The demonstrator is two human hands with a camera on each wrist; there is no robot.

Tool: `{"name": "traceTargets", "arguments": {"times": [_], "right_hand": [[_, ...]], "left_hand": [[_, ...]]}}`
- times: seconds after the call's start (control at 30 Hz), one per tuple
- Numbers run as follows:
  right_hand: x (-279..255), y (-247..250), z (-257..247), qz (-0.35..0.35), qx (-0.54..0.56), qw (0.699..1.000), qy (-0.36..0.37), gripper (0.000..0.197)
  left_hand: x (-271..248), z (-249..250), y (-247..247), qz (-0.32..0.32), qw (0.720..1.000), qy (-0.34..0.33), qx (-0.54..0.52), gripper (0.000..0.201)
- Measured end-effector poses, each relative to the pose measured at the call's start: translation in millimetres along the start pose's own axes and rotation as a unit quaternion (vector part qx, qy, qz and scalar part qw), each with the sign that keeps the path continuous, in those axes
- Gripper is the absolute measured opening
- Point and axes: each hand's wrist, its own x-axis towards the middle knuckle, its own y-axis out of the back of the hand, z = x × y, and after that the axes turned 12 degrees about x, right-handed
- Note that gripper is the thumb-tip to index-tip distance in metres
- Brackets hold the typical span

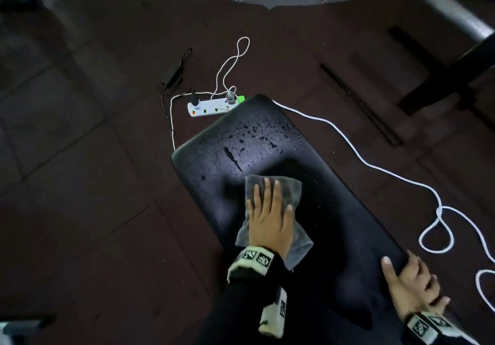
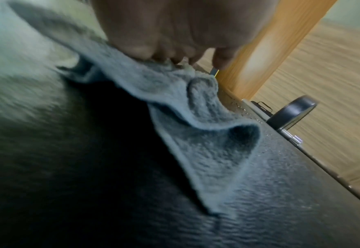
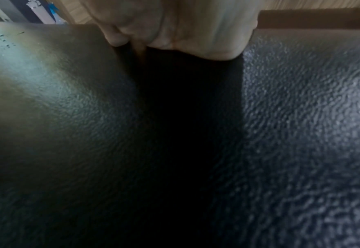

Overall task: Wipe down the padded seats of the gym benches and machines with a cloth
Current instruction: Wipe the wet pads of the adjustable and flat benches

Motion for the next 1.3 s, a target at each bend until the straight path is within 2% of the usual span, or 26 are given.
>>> {"name": "traceTargets", "arguments": {"times": [0.07, 0.13, 0.2, 0.23, 0.3, 0.37, 0.47, 0.57, 0.67, 0.8, 0.93, 1.07, 1.2, 1.3], "right_hand": [[0, -1, 3, -0.008, -0.024, 1.0, 0.018, 0.109], [-6, -8, -7, 0.053, -0.035, 0.997, 0.05, 0.096], [-21, -20, -34, 0.098, -0.03, 0.984, 0.146, 0.077], [-31, -33, -55, 0.09, -0.036, 0.969, 0.228, 0.072], [-55, -64, -105, 0.016, -0.062, 0.935, 0.35, 0.07], [-72, -97, -148, -0.044, -0.104, 0.913, 0.393, 0.07], [-81, -129, -182, -0.074, -0.133, 0.917, 0.368, 0.07], [-75, -134, -183, -0.097, -0.162, 0.917, 0.353, 0.062], [-66, -119, -153, -0.132, -0.209, 0.872, 0.423, 0.054], [-62, -88, -104, -0.134, -0.235, 0.82, 0.505, 0.05], [-61, -83, -92, -0.147, -0.229, 0.805, 0.527, 0.049], [-48, -96, -121, -0.163, -0.214, 0.79, 0.551, 0.049], [-2, -109, -168, -0.156, -0.223, 0.798, 0.538, 0.05], [36, -97, -189, -0.146, -0.223, 0.836, 0.48, 0.051]], "left_hand": [[-1, -22, 8, 0.032, 0.999, 0.003, 0.005, 0.076], [8, -51, 18, 0.06, 0.997, 0.026, 0.039, 0.066], [20, -78, 29, 0.065, 0.994, 0.055, 0.066, 0.064], [27, -90, 36, 0.051, 0.993, 0.068, 0.077, 0.068], [40, -109, 50, 0.025, 0.993, 0.078, 0.086, 0.079], [51, -119, 60, 0.003, 0.993, 0.08, 0.09, 0.086], [55, -123, 65, -0.036, 0.993, 0.071, 0.087, 0.081], [53, -124, 65, -0.063, 0.992, 0.074, 0.076, 0.075], [55, -125, 65, -0.079, 0.991, 0.075, 0.075, 0.073], [54, -125, 68, -0.095, 0.99, 0.069, 0.078, 0.071], [54, -123, 68, -0.098, 0.989, 0.074, 0.084, 0.069], [54, -122, 68, -0.098, 0.988, 0.081, 0.088, 0.067], [53, -121, 69, -0.098, 0.988, 0.083, 0.088, 0.067], [53, -120, 69, -0.095, 0.988, 0.084, 0.088, 0.067]]}}
